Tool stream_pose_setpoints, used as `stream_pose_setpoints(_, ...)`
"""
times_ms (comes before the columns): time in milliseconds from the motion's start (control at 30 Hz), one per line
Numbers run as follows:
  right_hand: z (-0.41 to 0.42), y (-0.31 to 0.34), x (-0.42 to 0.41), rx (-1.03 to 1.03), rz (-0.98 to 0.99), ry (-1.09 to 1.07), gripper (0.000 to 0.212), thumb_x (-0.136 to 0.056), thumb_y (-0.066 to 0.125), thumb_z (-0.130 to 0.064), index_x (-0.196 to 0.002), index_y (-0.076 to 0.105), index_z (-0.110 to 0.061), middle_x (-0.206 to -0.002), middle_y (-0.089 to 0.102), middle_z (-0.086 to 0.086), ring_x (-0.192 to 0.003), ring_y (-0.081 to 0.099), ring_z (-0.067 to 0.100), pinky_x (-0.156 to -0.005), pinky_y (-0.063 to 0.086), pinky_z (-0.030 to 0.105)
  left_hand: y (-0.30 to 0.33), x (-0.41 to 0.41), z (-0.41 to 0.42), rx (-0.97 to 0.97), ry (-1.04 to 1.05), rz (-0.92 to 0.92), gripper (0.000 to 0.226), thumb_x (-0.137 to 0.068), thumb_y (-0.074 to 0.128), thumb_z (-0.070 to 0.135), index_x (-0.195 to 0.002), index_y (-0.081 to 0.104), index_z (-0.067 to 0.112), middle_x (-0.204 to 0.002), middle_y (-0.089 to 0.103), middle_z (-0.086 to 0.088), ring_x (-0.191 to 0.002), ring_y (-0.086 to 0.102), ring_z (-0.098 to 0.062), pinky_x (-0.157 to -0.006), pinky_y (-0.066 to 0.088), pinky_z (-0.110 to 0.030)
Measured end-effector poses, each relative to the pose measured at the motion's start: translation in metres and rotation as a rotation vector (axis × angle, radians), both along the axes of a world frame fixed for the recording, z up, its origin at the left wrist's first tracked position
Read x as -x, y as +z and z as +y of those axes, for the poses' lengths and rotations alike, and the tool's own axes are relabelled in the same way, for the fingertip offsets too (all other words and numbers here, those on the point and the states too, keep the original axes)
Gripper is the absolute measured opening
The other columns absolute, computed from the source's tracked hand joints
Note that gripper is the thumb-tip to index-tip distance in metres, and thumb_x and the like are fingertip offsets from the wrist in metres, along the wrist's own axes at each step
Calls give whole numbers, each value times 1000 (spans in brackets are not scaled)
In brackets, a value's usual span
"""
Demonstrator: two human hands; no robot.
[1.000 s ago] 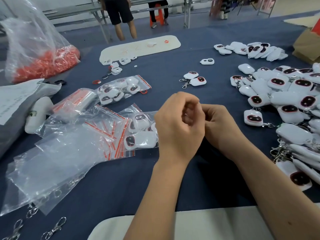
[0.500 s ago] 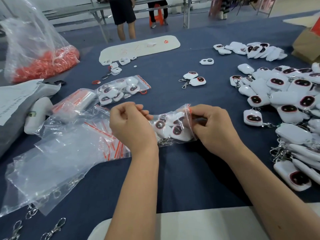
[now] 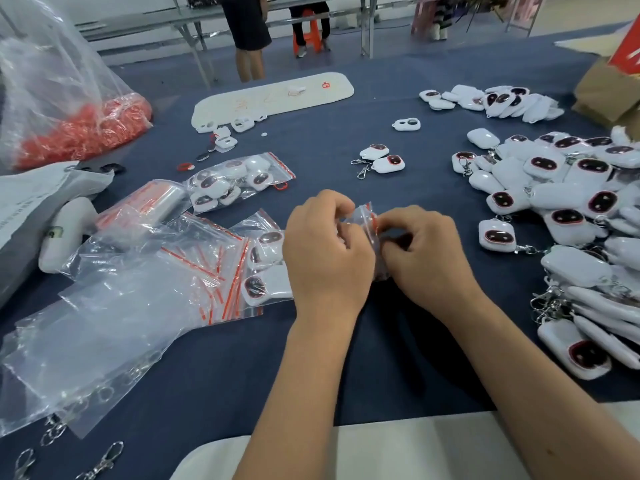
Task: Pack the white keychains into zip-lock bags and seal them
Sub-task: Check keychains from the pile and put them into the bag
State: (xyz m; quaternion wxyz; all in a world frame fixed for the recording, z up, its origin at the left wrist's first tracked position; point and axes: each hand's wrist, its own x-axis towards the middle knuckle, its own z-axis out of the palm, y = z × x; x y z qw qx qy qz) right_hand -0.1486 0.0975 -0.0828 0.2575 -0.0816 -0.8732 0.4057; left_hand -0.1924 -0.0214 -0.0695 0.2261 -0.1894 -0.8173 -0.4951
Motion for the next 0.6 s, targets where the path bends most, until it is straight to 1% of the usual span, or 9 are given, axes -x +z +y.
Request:
stream_pose_setpoints(67, 5, 0, -2, -70, 54, -325, 31, -83, 61, 5, -95, 82, -15, -90, 74, -5, -103, 62, 28, -88, 44, 29, -2, -4, 4, 88, -58, 47, 21, -79, 55, -2, -88, 67, 13, -86, 67, 3, -83, 60, -23, -76, 49, -42)
stream_pose_setpoints(133, 14, 1, -6, -157, 34, -637, 26, -85, 64, -6, -102, 79, -20, -106, 73, 5, -116, 54, 37, -92, 38, 40, -4, -7, 7, 160, -129, 101, 23, -81, 58, -8, -87, 68, 11, -84, 66, 1, -78, 57, -22, -70, 48, -38)
stream_pose_setpoints(200, 22, 0, -8, -214, -90, -771, 31, -85, 67, -14, -114, 72, -23, -122, 64, 11, -126, 44, 41, -96, 36, 50, -7, -6, 8, 208, -191, 106, 23, -82, 59, -11, -88, 69, 9, -83, 64, 0, -75, 55, -20, -68, 47, -36)
stream_pose_setpoints(300, 24, -2, -7, -223, -369, -716, 50, -84, 65, -9, -132, 59, -21, -137, 52, 18, -130, 39, 44, -102, 33, 53, -10, -3, 7, 301, -216, -23, 21, -84, 58, -7, -88, 70, 10, -87, 62, 1, -80, 57, -20, -75, 48, -39)
stream_pose_setpoints(333, 24, -2, -6, -213, -383, -664, 53, -84, 63, -5, -135, 57, -20, -137, 51, 18, -130, 40, 44, -103, 34, 51, -11, -2, 7, 313, -200, -56, 21, -84, 58, -6, -87, 70, 11, -90, 62, 1, -82, 58, -20, -77, 49, -40)
stream_pose_setpoints(367, 23, -3, -4, -188, -340, -595, 55, -84, 61, 1, -136, 57, -18, -135, 52, 17, -128, 43, 42, -102, 34, 45, -11, -2, 7, 314, -179, -69, 21, -84, 59, -6, -86, 69, 12, -91, 62, 1, -84, 58, -21, -78, 48, -40)
stream_pose_setpoints(433, 19, -3, -3, -112, -212, -452, 56, -84, 58, 12, -133, 61, -13, -130, 56, 16, -121, 51, 37, -92, 29, 25, -10, 0, 6, 316, -131, -74, 19, -84, 60, -4, -84, 68, 13, -92, 61, 0, -88, 57, -23, -80, 46, -40)
stream_pose_setpoints(500, 14, -3, -4, -82, -165, -416, 51, -86, 60, 12, -131, 64, -11, -130, 56, 15, -120, 53, 33, -87, 26, 17, -11, 2, 4, 328, -90, -79, 17, -85, 63, -2, -85, 69, 14, -95, 63, 0, -93, 55, -24, -82, 43, -36)
stream_pose_setpoints(600, 14, -6, -4, -197, -218, -556, 39, -90, 70, -10, -129, 64, -13, -131, 53, 17, -126, 45, 38, -100, 32, 31, -13, 2, 3, 334, -97, -61, 23, -85, 61, -5, -84, 70, 16, -95, 65, 2, -96, 52, -23, -79, 37, -27)
